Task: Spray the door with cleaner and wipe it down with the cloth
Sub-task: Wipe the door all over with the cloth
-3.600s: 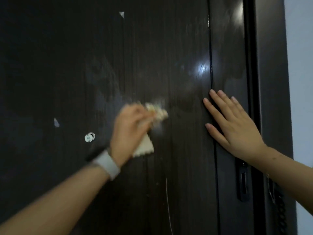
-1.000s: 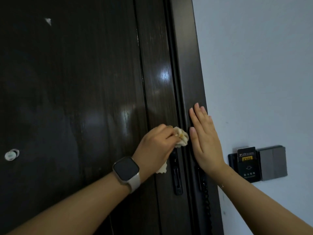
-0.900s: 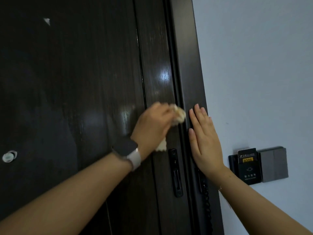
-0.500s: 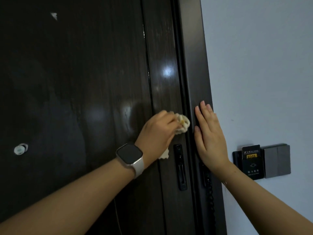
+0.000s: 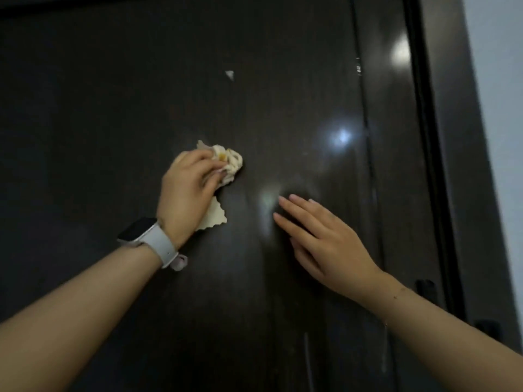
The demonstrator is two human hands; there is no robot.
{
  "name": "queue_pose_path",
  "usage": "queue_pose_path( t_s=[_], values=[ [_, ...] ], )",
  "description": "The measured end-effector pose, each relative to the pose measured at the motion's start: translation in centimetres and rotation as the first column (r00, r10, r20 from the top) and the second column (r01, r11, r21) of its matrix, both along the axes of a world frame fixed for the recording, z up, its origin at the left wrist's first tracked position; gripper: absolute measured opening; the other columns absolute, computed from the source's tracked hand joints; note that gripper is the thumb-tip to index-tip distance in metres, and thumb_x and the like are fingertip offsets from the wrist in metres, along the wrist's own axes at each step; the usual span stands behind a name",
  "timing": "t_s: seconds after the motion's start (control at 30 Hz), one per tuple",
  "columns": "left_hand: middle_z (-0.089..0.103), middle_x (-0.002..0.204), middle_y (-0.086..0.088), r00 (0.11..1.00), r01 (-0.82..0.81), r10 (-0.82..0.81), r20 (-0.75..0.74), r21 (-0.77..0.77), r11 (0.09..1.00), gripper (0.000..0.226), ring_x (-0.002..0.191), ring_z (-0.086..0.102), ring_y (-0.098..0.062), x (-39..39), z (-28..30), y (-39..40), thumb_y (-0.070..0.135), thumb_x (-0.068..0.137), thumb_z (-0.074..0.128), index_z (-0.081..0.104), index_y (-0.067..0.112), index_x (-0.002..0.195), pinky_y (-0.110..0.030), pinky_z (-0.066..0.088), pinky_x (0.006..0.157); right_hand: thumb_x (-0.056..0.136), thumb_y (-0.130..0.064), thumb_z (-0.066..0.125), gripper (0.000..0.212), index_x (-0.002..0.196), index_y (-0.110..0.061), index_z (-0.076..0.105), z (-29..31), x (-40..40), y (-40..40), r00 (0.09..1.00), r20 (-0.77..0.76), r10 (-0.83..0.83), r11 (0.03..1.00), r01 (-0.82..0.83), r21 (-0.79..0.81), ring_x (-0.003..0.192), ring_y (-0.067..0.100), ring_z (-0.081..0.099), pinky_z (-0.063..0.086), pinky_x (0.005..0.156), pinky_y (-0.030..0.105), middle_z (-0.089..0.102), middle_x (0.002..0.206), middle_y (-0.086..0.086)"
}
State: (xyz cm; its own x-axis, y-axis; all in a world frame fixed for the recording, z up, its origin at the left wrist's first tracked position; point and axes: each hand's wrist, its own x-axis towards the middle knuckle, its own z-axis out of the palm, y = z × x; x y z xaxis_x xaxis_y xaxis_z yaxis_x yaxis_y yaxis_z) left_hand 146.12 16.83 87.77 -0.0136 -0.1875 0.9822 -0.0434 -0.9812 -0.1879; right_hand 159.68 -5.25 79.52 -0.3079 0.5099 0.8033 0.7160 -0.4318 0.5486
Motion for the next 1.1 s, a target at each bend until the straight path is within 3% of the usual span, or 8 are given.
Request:
queue_pose_path(
  t_s=[0.13,0.33,0.47,0.57,0.67,0.87,0.93,1.1],
  values=[
    [0.069,0.104,-0.010,0.995,-0.085,0.081,0.059,0.070,0.994,0.014,0.099,0.059,-0.023,-0.9,4.7,4.4,0.010,0.089,0.068,0.074,0.004,0.100,-0.019,0.037,0.090,0.099,-0.027,0.045,0.048,0.145,-0.014,0.043,1.5,0.7,3.0,0.997,0.011,-0.082,0.996,0.082,0.032,0.145,0.021,0.027,0.031,0.116,0.041,0.034,0.154,0.007],
    [0.070,0.106,-0.008,0.982,-0.035,0.050,0.182,-0.084,0.996,0.023,0.100,0.063,-0.022,-1.0,8.9,7.3,0.024,0.094,0.060,0.074,0.009,0.103,-0.031,0.047,0.091,0.098,-0.029,0.041,0.047,0.143,-0.013,0.046,0.7,1.0,2.9,0.995,0.037,-0.097,0.992,0.094,0.081,0.142,0.022,0.033,0.033,0.115,0.041,0.037,0.152,0.008],
    [0.070,0.101,-0.010,0.999,-0.001,-0.006,0.043,0.160,0.987,0.016,0.089,0.062,-0.028,0.2,-2.6,6.0,0.014,0.091,0.061,0.074,0.006,0.099,-0.038,0.048,0.080,0.099,-0.029,0.039,0.048,0.143,-0.012,0.044,0.7,0.9,2.9,0.995,0.033,-0.097,0.993,0.094,0.078,0.143,0.023,0.032,0.033,0.114,0.042,0.036,0.153,0.009],
    [0.067,0.105,-0.001,0.977,0.083,0.026,-0.214,0.485,0.870,0.016,0.088,0.063,-0.020,-1.5,-13.2,6.1,0.016,0.098,0.056,0.072,0.016,0.102,-0.033,0.050,0.076,0.099,-0.029,0.038,0.048,0.143,-0.011,0.044,0.6,0.7,2.9,0.995,0.035,-0.094,0.993,0.091,0.073,0.143,0.024,0.032,0.033,0.114,0.043,0.036,0.153,0.009],
    [0.060,0.107,0.004,0.934,0.151,0.094,-0.344,0.621,0.769,0.014,0.091,0.060,-0.016,-2.1,-15.4,6.8,0.019,0.103,0.048,0.062,0.021,0.106,-0.032,0.050,0.077,0.098,-0.029,0.038,0.050,0.144,-0.012,0.042,0.7,0.7,2.8,0.993,0.035,-0.109,0.992,0.107,0.061,0.143,0.024,0.031,0.032,0.115,0.043,0.034,0.154,0.010],
    [0.066,0.099,-0.007,1.000,0.027,-0.022,-0.022,0.229,0.973,0.014,0.091,0.058,-0.026,0.4,1.7,4.7,0.008,0.087,0.061,0.074,0.007,0.094,-0.040,0.044,0.081,0.099,-0.027,0.039,0.048,0.143,-0.011,0.044,0.7,0.8,2.4,0.995,0.023,-0.098,0.993,0.097,0.071,0.143,0.025,0.031,0.031,0.115,0.044,0.034,0.154,0.010],
    [0.070,0.097,-0.006,0.999,0.033,-0.036,0.026,0.109,0.994,0.013,0.093,0.062,-0.027,0.9,5.2,3.5,0.010,0.087,0.066,0.076,0.010,0.095,-0.032,0.044,0.085,0.098,-0.026,0.041,0.047,0.143,-0.010,0.045,0.7,0.8,2.4,0.995,0.017,-0.096,0.993,0.095,0.067,0.143,0.025,0.032,0.033,0.114,0.044,0.035,0.154,0.009],
    [0.069,0.103,-0.010,0.995,0.101,-0.099,-0.023,0.129,0.987,0.018,0.092,0.059,-0.025,1.9,-3.4,1.7,0.001,0.085,0.064,0.073,0.009,0.099,-0.032,0.044,0.083,0.098,-0.030,0.038,0.048,0.143,-0.014,0.046,0.9,-0.5,1.8,0.996,-0.056,-0.068,0.997,0.070,0.023,0.143,0.022,0.030,0.034,0.113,0.040,0.035,0.154,0.006]
  ],
)
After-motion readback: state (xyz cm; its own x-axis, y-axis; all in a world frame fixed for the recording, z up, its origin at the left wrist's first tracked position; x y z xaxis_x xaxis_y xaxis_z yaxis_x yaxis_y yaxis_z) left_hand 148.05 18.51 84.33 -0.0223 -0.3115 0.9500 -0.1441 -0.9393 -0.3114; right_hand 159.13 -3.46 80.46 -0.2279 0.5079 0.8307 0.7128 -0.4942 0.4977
